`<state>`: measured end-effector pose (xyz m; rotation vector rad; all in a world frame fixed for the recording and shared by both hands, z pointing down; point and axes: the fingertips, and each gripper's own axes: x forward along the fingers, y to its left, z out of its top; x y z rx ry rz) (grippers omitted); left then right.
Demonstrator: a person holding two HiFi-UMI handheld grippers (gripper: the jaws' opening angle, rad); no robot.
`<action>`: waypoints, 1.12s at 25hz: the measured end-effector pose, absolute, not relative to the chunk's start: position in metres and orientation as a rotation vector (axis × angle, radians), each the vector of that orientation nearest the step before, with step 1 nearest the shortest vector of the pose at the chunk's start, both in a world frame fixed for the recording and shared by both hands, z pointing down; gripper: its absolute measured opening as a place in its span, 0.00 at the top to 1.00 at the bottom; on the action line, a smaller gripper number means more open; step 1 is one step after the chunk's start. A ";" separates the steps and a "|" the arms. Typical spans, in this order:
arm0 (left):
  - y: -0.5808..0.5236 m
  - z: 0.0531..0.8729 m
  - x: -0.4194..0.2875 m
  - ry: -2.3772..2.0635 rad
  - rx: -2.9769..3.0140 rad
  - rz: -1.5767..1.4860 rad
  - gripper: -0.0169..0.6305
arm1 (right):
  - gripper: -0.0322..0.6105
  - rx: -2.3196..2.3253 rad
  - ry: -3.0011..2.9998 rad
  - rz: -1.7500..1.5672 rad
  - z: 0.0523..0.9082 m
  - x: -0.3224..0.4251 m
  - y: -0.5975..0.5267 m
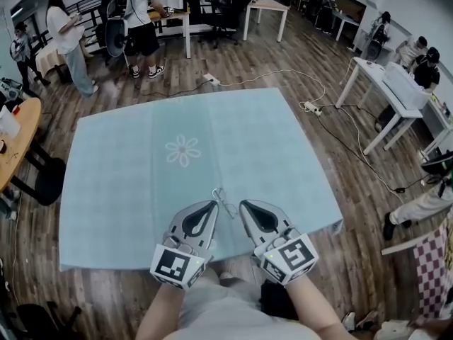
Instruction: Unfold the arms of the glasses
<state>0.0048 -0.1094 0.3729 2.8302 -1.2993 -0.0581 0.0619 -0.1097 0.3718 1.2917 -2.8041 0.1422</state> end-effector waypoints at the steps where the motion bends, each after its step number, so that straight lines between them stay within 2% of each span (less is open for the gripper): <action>1: -0.112 0.376 0.005 -1.303 2.825 -0.045 0.96 | 0.94 1.286 -2.801 0.148 0.375 0.062 -0.114; 9: -0.129 0.393 0.003 -1.287 2.793 -0.001 0.96 | 0.91 1.273 -2.712 0.194 0.405 0.060 -0.137; 11: -0.134 0.397 0.003 -1.259 2.794 0.011 0.96 | 0.72 1.239 -2.681 0.209 0.416 0.057 -0.141; 13: -0.139 0.402 0.004 -1.243 2.796 0.024 0.96 | 0.72 1.205 -2.649 0.192 0.428 0.053 -0.146; 17: -0.147 0.409 0.003 -1.230 2.799 0.050 0.96 | 0.82 1.117 -2.570 0.178 0.463 0.044 -0.156; 28: -0.166 0.434 -0.013 -1.220 2.759 0.121 0.96 | 0.84 0.977 -2.351 0.341 0.570 0.027 -0.176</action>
